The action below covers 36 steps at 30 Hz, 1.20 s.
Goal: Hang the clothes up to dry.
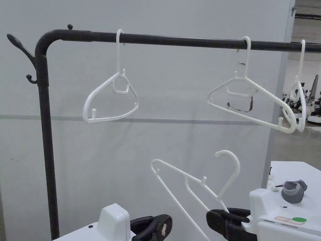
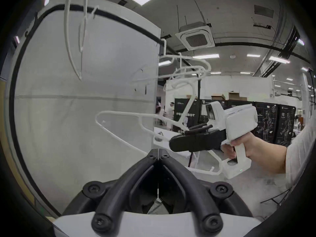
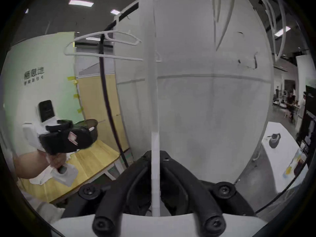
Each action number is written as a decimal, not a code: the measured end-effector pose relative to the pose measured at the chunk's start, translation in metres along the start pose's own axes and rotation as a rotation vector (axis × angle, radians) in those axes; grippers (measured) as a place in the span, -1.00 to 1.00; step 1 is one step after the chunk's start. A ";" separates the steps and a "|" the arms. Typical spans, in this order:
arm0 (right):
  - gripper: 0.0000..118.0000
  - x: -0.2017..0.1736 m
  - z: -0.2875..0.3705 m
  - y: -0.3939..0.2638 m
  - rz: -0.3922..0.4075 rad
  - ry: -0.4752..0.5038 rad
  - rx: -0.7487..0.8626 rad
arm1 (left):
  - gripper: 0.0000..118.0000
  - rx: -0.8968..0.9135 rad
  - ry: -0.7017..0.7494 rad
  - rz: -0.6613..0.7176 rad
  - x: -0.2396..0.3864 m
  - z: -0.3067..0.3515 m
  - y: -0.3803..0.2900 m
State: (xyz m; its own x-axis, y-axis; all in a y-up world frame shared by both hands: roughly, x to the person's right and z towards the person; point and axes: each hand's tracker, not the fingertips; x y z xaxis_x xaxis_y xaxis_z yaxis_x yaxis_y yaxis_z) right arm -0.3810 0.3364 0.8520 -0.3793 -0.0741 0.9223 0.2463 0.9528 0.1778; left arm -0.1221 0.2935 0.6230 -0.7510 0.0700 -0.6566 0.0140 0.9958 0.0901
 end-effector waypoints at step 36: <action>-0.90 -0.381 -0.258 0.027 0.525 1.466 -0.037 | -0.97 0.076 1.033 0.088 0.233 0.291 -0.048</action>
State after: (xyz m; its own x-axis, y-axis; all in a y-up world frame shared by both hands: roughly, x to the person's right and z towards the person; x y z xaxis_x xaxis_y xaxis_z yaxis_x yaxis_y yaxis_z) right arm 0.0003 0.3146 0.5945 0.9189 0.0192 0.3941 0.0967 0.9574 -0.2722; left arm -0.1057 0.2792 0.2477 -0.9445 0.0939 0.3149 0.1106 0.9932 0.0357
